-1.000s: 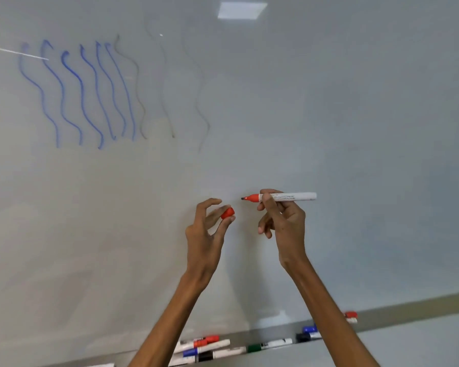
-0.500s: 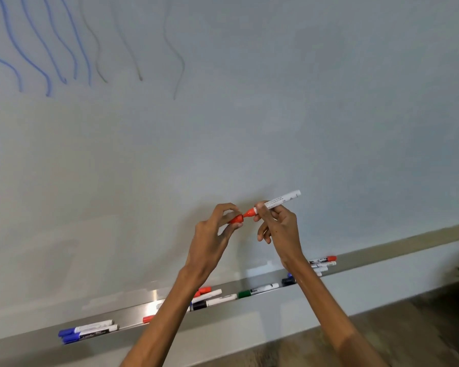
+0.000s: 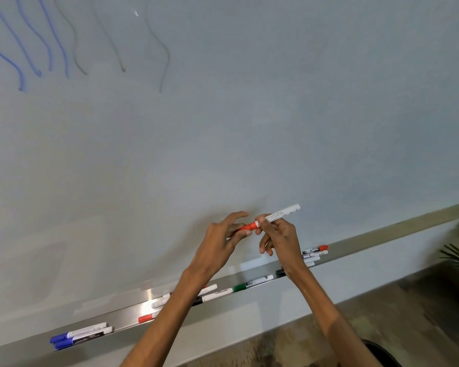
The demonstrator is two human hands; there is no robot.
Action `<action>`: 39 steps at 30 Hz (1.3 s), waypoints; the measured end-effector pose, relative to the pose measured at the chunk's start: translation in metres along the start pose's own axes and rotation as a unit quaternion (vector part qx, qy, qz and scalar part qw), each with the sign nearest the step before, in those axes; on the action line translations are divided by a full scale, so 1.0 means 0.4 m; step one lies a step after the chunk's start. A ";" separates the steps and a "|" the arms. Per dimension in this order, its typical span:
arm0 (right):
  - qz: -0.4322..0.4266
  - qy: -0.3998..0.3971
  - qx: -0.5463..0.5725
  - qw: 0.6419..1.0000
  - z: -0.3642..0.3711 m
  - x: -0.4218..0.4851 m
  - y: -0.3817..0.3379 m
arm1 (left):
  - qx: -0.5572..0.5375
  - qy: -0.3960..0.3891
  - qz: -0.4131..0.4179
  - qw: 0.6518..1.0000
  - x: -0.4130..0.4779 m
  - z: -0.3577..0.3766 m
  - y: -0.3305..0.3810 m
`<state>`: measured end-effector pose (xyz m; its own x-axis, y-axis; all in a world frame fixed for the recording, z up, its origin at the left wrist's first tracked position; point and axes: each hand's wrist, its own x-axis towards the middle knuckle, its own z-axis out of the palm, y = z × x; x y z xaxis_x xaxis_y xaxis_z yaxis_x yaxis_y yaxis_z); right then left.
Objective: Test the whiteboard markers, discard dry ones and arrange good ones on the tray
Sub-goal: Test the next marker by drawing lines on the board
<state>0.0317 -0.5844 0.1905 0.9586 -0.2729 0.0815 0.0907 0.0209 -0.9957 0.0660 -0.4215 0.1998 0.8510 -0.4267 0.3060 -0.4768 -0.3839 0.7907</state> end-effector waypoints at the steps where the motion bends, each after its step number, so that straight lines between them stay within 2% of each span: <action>1: -0.002 0.004 0.008 1.000 -0.003 -0.005 0.001 | 0.009 -0.011 0.000 1.000 0.006 0.002 -0.003; 8: 0.008 0.043 0.015 0.999 -0.007 -0.037 0.015 | 0.066 -0.069 0.039 0.995 0.015 0.039 -0.034; 21: 0.011 0.151 0.072 0.986 0.007 -0.080 0.030 | 0.116 -0.003 0.102 0.988 -0.024 0.093 0.006; 25: 0.050 0.150 0.079 0.984 -0.011 -0.097 0.037 | 0.148 0.010 0.102 0.984 -0.039 0.114 -0.007; 29: 0.104 0.132 0.070 0.983 -0.059 -0.111 0.055 | 0.163 -0.011 0.106 0.981 -0.046 0.130 -0.007; 34: 0.141 0.123 0.073 0.980 -0.135 -0.125 0.059 | 0.111 -0.049 0.077 0.990 -0.045 0.161 -0.026; 37: 0.138 0.151 0.084 0.975 -0.210 -0.138 0.067 | -0.016 -0.048 -0.003 0.999 -0.046 0.191 -0.039; 39: 0.140 0.139 0.056 0.979 -0.261 -0.158 0.082 | -0.061 -0.063 -0.045 0.995 -0.045 0.218 -0.045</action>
<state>-0.0540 -0.6671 0.1478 0.8415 -0.4918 -0.2238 -0.1205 0.2330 -0.9650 0.0401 -0.4782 0.1337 0.8512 -0.4969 0.1688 -0.3633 -0.3260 0.8728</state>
